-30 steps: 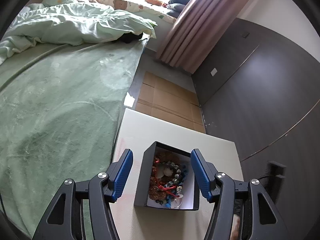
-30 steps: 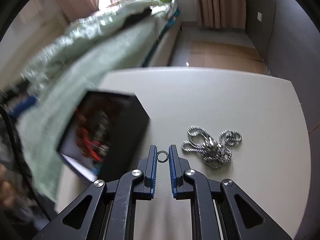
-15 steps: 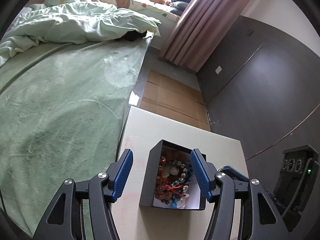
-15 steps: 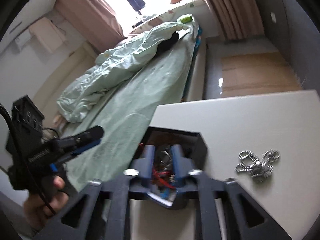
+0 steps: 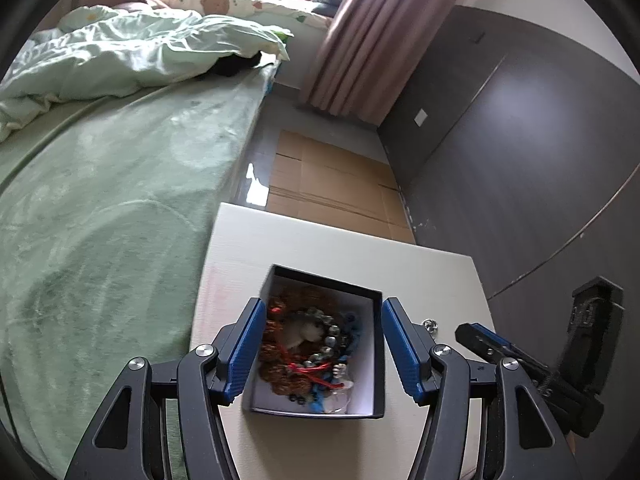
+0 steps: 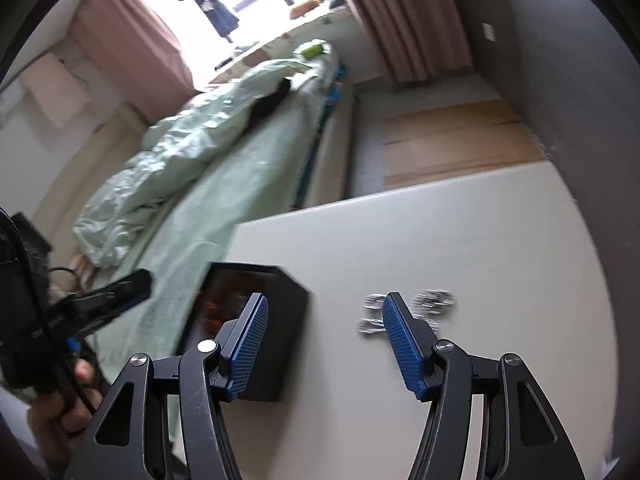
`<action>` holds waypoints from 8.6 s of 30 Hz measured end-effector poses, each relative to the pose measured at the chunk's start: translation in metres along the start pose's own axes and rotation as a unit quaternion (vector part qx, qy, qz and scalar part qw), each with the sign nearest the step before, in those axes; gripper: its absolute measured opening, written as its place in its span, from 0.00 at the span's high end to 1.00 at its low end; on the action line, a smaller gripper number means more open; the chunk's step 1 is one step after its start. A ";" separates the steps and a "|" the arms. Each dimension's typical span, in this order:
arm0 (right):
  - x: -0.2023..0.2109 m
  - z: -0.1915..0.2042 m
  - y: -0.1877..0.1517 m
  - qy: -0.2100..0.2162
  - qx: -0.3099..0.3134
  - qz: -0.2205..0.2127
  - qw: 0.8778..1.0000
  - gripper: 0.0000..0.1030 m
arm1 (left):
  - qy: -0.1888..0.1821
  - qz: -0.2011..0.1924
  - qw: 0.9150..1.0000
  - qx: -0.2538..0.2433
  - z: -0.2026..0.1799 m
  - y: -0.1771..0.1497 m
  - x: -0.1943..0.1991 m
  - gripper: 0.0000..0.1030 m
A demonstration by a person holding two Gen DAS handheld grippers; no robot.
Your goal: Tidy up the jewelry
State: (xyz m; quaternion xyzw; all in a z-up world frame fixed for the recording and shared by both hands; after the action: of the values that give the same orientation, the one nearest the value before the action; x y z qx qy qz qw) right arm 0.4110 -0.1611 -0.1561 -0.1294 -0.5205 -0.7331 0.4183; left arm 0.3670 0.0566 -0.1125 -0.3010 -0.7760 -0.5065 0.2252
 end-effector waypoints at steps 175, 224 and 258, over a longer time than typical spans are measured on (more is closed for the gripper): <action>0.304 0.103 -0.140 -0.100 0.076 -0.158 0.979 0.00 | -0.023 -0.134 0.979 -0.154 -0.090 -0.143 0.281 0.00; 0.335 0.103 -0.169 -0.104 0.075 -0.183 0.975 0.00 | -0.019 -0.142 0.975 -0.167 -0.084 -0.160 0.308 0.00; 0.331 0.103 -0.170 -0.087 0.061 -0.182 0.977 0.00 | -0.014 -0.161 0.976 -0.149 -0.071 -0.160 0.317 0.00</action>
State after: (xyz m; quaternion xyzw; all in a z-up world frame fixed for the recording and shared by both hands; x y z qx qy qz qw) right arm 0.0541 -0.2114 -0.0168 -0.0701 -0.6138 -0.7495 0.2378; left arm 0.0312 0.0180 0.0178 -0.2095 -0.7333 -0.6415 0.0827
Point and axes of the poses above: each gripper's, at about its wrist camera, not at the fingertips, and x roughly against the way its jaws point, z to its left, y to its top, the point moved 3 cm from there along -x, roughly the way its jaws point, and after that the axes turned 7 degrees about -z, right-handed, at the moved point
